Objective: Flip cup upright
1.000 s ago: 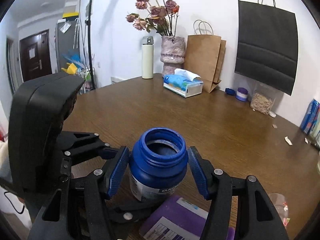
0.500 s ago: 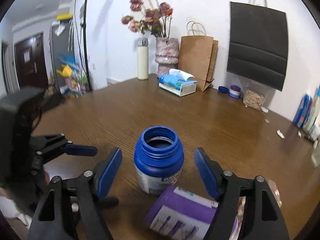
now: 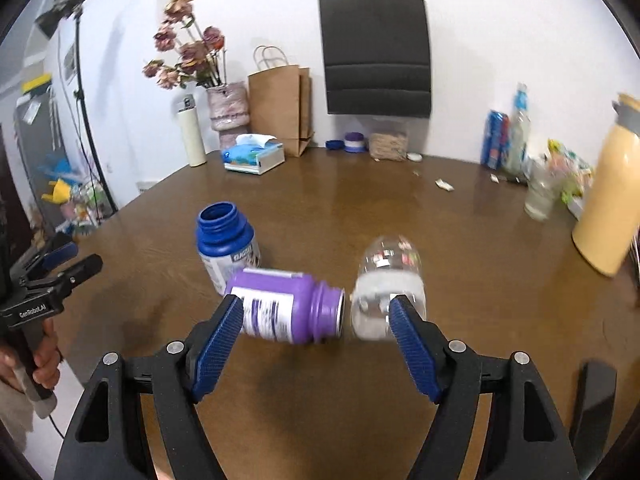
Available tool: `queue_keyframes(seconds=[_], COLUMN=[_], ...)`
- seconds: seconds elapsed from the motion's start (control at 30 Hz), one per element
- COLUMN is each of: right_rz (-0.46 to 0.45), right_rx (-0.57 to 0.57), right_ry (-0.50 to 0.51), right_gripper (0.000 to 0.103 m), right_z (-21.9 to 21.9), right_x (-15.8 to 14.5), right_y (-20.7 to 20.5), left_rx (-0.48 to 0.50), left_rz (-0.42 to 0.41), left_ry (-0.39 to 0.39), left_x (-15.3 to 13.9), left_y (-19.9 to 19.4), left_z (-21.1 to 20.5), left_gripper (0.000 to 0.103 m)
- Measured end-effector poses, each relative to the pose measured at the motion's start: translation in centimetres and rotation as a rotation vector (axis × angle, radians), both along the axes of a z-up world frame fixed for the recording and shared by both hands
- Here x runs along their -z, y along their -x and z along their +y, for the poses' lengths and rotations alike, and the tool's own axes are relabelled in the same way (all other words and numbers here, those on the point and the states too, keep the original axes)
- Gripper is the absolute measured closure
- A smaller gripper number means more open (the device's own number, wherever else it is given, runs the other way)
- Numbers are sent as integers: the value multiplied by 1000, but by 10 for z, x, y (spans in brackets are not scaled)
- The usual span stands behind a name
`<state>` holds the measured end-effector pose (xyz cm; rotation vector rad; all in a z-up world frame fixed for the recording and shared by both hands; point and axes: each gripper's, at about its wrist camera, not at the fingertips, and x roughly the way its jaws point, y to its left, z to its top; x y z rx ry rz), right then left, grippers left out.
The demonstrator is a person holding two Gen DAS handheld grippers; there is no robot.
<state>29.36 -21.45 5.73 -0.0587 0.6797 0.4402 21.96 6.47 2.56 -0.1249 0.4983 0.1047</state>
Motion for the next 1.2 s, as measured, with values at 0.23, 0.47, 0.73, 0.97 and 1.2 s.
queue_keyframes(seconds=[0.23, 0.47, 0.73, 0.97, 1.2], right_rz=[-46, -96, -292, -319, -344], right_rx=[-9, 18, -3, 20, -23], right_ry=[-3, -22, -50, -91, -82], right_gripper=[23, 23, 23, 23, 23], right_z=[2, 8, 3, 1, 4], right_x=[-7, -11, -4, 19, 24], right_y=[28, 49, 145, 236, 260], left_rx=[-10, -39, -32, -1, 1], left_rz=[-50, -105, -290, -362, -368], left_ry=[-42, -72, -82, -117, -141], left_x=[-13, -23, 0, 19, 20], left_y=[13, 43, 141, 215, 225], left_z=[-4, -10, -28, -41, -51], left_gripper=[0, 0, 0, 0, 0])
